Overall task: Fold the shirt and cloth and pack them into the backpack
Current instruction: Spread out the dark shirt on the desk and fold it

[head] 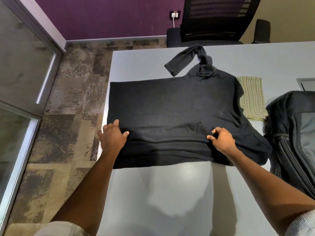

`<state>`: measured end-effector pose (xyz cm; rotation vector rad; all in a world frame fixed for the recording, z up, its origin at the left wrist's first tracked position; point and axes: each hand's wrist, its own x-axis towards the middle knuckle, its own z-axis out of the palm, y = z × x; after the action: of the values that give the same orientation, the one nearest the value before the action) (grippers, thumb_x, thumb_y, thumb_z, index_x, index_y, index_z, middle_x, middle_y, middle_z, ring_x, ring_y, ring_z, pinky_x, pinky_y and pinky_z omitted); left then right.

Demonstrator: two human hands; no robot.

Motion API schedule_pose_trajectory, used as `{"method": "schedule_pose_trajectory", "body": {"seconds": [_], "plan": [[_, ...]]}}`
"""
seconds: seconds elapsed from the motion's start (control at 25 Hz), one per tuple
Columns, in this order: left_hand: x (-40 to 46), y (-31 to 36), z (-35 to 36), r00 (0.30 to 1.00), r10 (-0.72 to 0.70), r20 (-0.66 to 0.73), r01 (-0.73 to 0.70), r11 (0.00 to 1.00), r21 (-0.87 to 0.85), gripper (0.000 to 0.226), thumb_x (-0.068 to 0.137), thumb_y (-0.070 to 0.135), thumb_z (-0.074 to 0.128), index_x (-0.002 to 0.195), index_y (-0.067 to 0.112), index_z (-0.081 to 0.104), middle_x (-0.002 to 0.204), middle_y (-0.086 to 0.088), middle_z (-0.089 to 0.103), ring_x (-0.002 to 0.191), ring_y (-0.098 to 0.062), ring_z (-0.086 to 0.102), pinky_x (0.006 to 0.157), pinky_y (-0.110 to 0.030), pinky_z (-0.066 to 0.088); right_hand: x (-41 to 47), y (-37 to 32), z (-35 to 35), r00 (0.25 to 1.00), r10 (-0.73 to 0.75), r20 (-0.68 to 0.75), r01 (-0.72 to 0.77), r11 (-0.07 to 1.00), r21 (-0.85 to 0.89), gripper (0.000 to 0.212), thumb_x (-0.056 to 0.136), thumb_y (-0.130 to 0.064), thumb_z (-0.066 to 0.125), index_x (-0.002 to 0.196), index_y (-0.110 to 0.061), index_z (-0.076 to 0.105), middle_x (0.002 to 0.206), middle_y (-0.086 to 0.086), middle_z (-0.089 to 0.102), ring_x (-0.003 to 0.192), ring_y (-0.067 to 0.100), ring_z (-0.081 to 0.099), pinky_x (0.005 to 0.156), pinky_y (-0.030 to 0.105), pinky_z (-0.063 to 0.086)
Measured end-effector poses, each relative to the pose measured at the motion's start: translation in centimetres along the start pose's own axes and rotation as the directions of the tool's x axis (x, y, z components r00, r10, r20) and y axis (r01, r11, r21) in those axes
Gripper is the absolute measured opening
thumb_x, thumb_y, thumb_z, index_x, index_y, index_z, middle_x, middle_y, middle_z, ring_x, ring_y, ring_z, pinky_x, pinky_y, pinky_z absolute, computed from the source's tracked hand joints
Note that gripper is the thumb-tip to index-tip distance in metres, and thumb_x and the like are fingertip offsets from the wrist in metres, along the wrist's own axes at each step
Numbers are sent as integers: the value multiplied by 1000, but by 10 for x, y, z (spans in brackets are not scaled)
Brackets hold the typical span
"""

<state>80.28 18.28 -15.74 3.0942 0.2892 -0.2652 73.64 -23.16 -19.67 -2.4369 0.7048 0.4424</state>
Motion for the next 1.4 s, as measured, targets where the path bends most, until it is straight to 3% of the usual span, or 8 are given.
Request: {"method": "schedule_pose_trajectory", "body": {"seconds": [0.08, 0.2, 0.52, 0.68, 0.84, 1.0, 1.16, 1.4], "plan": [[8, -6, 2, 987, -52, 151, 41, 997, 72, 40, 94, 42, 63, 124, 16, 62, 117, -12, 68, 116, -32, 59, 102, -49, 39, 0, 2, -1, 999, -19, -37, 21, 999, 46, 20, 92, -30, 68, 92, -15, 55, 100, 9, 64, 102, 36, 61, 82, 39, 46], [11, -26, 9, 980, -165, 114, 188, 956, -226, 23, 101, 27, 53, 109, 14, 69, 111, -17, 69, 105, -39, 62, 91, -46, 46, -5, 6, -4, 996, -34, -81, 40, 996, 78, 20, 97, -29, 60, 90, -13, 50, 84, 9, 62, 86, 37, 60, 68, 36, 40], [16, -81, 37, 898, -402, 180, 413, 623, -664, 29, 105, 24, 46, 115, 1, 61, 109, -21, 63, 107, -37, 59, 94, -45, 45, -6, 15, -15, 973, -144, -182, 151, 988, 29, 18, 96, -23, 58, 82, -23, 48, 76, 3, 64, 78, 37, 61, 66, 40, 47], [14, -66, 30, 919, -385, 87, 380, 804, -458, 31, 94, 17, 58, 124, 10, 58, 121, -23, 63, 113, -44, 57, 95, -49, 44, -19, -3, -11, 891, -293, -346, 238, 952, -193, 7, 91, -15, 61, 92, -16, 54, 95, 11, 60, 90, 38, 54, 77, 48, 47], [-4, -19, 16, 974, -131, -187, 87, 970, -225, 37, 90, 19, 64, 126, 13, 57, 120, -18, 61, 116, -40, 51, 95, -54, 41, -48, -17, 15, 870, -393, -297, 376, 919, -114, 11, 90, -12, 62, 94, -16, 53, 96, 7, 56, 86, 30, 52, 75, 42, 46], [-20, 52, 24, 971, 195, -138, -233, 897, -377, 25, 90, 17, 61, 114, 19, 66, 109, -9, 64, 104, -34, 58, 88, -49, 45, -92, -24, 45, 934, 39, -356, 93, 934, 346, 17, 93, -20, 61, 79, -16, 53, 73, -1, 60, 72, 24, 58, 65, 34, 42], [-22, 134, 34, 891, 446, 82, -328, 758, -563, 23, 92, 22, 59, 112, 25, 69, 105, 1, 65, 99, -25, 63, 93, -41, 48, -130, -21, 64, 911, 405, -84, -236, 675, 699, 34, 93, -29, 59, 66, -8, 60, 60, 4, 68, 59, 28, 68, 62, 46, 59], [-10, 229, 37, 800, 572, 182, -443, 767, -463, 36, 95, 36, 53, 127, 21, 64, 121, -7, 63, 114, -30, 58, 99, -44, 47, -123, 10, 57, 725, 680, 106, -376, 262, 889, 33, 92, -22, 62, 70, 1, 63, 68, 19, 69, 54, 33, 68, 54, 49, 61]]}}
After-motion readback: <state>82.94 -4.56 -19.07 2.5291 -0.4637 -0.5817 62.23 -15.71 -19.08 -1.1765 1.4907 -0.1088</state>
